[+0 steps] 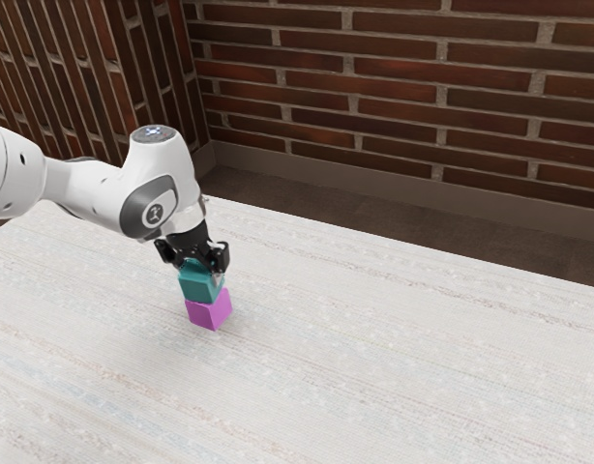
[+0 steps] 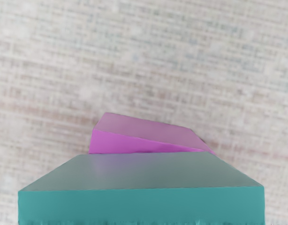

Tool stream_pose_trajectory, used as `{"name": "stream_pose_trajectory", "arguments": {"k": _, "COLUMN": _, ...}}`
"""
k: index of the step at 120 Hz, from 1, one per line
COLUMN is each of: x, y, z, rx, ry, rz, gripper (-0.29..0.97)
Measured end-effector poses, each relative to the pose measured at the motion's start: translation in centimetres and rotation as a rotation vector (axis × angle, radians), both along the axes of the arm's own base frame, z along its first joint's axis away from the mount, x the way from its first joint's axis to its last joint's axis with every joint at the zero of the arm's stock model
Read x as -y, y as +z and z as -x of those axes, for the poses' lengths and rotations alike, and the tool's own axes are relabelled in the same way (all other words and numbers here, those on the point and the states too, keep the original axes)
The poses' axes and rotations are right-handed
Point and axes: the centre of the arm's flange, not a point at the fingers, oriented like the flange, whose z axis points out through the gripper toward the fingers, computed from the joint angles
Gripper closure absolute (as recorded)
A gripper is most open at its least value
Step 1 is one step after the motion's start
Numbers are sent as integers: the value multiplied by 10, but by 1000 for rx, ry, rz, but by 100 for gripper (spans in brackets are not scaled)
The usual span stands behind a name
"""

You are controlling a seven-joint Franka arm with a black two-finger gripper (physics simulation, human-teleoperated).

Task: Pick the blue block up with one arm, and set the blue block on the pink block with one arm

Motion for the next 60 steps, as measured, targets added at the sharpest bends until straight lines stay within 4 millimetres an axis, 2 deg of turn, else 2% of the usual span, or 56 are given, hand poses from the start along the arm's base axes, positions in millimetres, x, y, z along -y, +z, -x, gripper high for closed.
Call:
{"name": "stream_pose_trajectory", "arguments": {"k": 26, "x": 6, "y": 5, "z": -1, "rx": 9, "ry": -13, "rz": -1, "gripper": 8}}
{"name": "stream_pose_trajectory", "arguments": {"k": 50, "x": 10, "y": 34, "z": 0, "rx": 50, "ry": -16, "rz": -12, "gripper": 3}}
{"name": "stream_pose_trajectory", "arguments": {"k": 56, "x": 9, "y": 49, "z": 2, "rx": 69, "ry": -9, "rz": -12, "gripper": 3}}
{"name": "stream_pose_trajectory", "arguments": {"k": 60, "x": 9, "y": 65, "z": 5, "rx": 88, "ry": -3, "rz": -15, "gripper": 2}}
